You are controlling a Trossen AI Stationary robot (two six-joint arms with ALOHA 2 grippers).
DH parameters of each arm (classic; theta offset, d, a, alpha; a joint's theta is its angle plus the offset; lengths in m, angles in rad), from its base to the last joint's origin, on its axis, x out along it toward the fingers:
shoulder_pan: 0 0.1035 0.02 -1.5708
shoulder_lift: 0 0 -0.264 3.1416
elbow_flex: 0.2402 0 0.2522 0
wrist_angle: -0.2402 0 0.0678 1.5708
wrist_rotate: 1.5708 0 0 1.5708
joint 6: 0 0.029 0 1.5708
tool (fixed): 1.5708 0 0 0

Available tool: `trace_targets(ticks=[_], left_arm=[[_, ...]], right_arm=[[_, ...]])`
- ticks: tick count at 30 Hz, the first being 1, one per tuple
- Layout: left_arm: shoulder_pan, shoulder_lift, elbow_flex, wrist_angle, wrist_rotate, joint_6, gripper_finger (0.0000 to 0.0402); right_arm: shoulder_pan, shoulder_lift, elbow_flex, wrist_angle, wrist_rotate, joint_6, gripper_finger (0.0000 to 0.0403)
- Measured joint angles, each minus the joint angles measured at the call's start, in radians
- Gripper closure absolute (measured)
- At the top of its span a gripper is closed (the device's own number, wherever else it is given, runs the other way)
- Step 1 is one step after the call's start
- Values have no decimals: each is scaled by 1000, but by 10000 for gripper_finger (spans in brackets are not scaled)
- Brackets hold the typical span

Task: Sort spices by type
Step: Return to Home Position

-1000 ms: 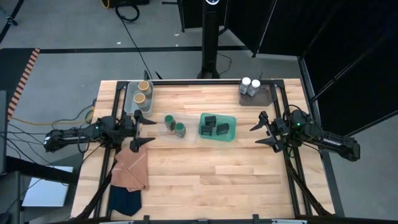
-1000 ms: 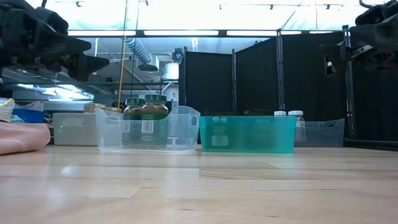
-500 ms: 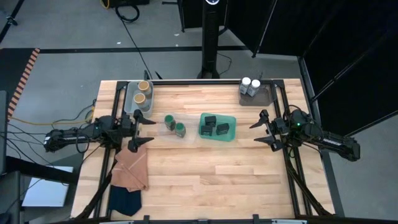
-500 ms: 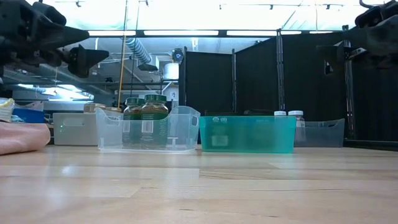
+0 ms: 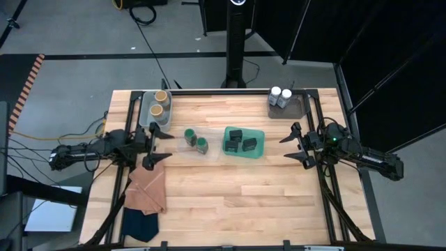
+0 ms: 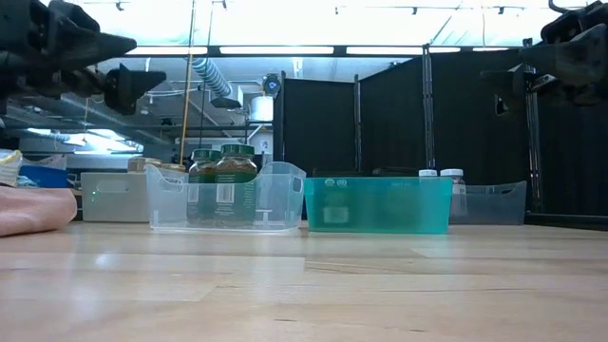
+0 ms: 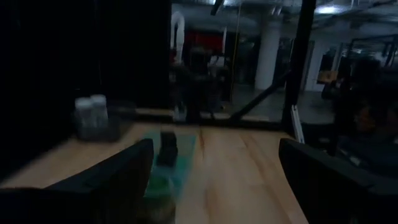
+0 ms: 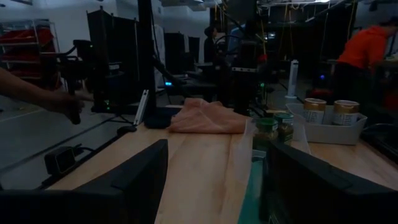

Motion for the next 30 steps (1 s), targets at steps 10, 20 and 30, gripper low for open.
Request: trace_targets(ticks=[10, 20, 30], left_arm=[[1, 0, 0, 33, -11, -51, 48], [1, 0, 0, 40, -12, -44, 48], [1, 0, 1, 49, -13, -83, 48]], right_arm=[[0, 0, 0, 0, 0, 1, 123], [0, 0, 0, 1, 0, 1, 123], [0, 0, 0, 1, 0, 1, 123]])
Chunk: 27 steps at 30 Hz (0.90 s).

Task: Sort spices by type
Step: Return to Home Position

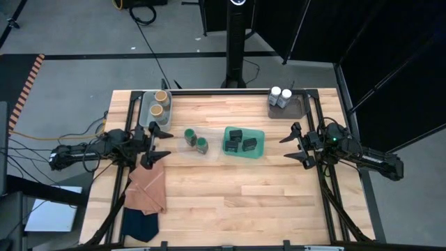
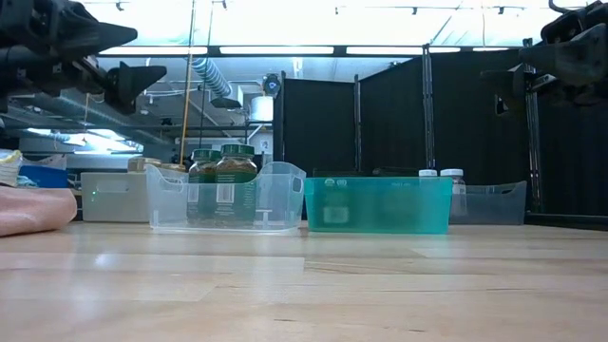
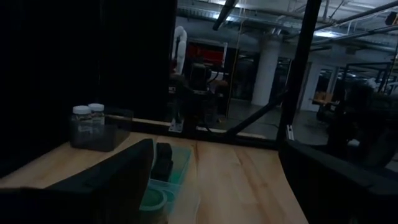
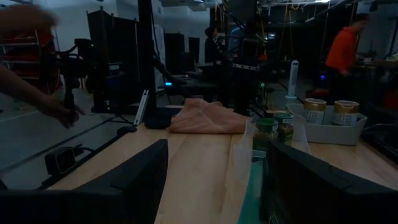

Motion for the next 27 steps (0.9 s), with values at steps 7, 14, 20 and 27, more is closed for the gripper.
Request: trace_targets(ticks=[7, 14, 20, 27], left_arm=[[0, 0, 0, 15, 0, -3, 48], [0, 4, 0, -45, 2, 38, 48], [0, 5, -1, -45, 3, 31, 48], [0, 5, -1, 41, 4, 32, 48]], right_arm=[[0, 0, 0, 0, 0, 0, 123], [0, 0, 0, 0, 0, 0, 123], [0, 0, 0, 0, 0, 0, 123], [0, 0, 0, 0, 0, 0, 123]])
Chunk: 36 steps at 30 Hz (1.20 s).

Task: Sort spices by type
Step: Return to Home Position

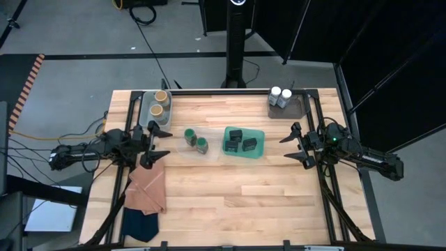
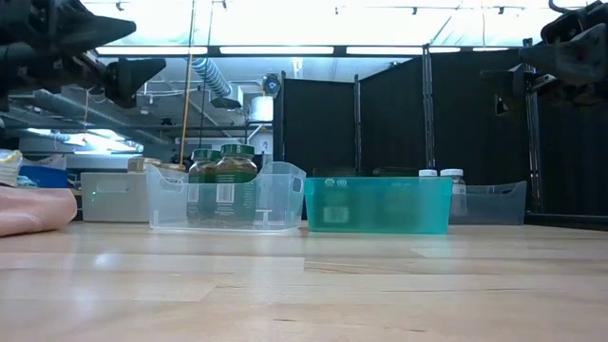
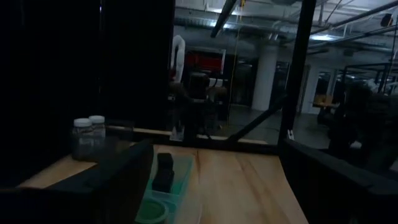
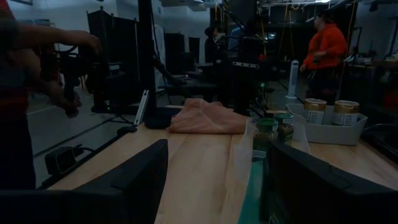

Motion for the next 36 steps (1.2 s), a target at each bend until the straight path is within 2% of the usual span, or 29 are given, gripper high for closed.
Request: trace_targets(ticks=[19, 29, 36], left_arm=[[0, 0, -1, -48, -1, 78, 48], [0, 0, -1, -179, -36, -54, 48], [0, 1, -1, -198, -48, -52, 48]], right_arm=[[0, 0, 0, 0, 0, 0, 123], [0, 0, 0, 0, 0, 0, 123], [0, 0, 0, 0, 0, 0, 123]])
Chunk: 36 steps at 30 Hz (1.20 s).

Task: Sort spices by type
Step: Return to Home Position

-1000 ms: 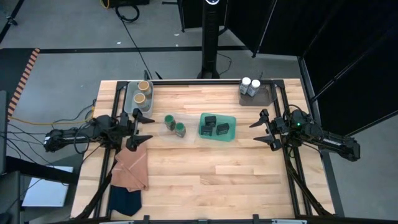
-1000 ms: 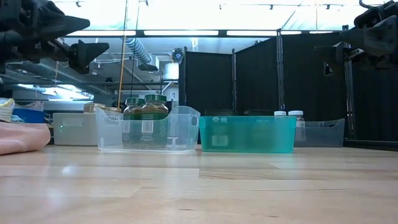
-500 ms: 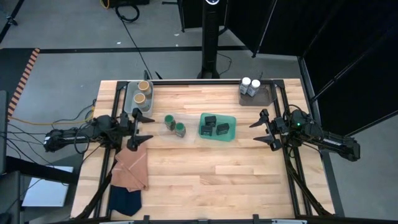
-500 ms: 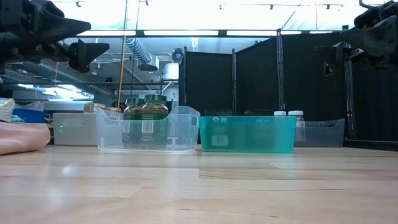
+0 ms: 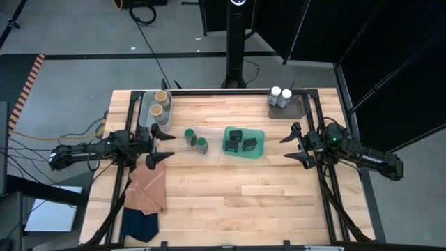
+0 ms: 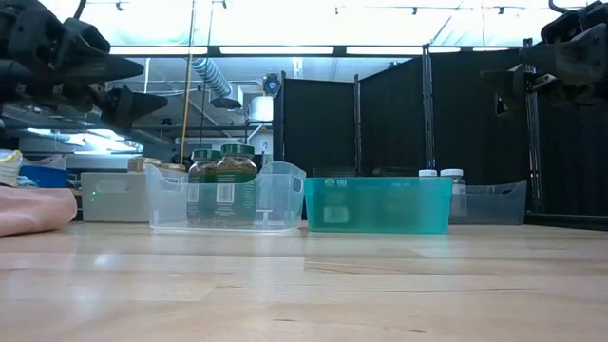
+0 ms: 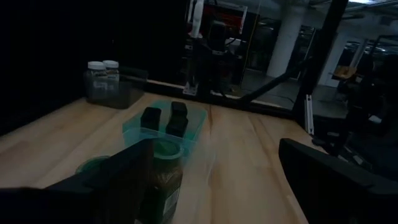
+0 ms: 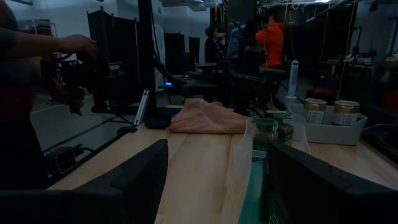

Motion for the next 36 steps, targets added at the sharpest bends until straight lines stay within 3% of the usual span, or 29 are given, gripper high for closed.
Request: trace_targets(ticks=[36], left_arm=[[0, 47, -1, -4, -23, -1, 48]], right_arm=[[0, 0, 0, 0, 0, 0, 123]])
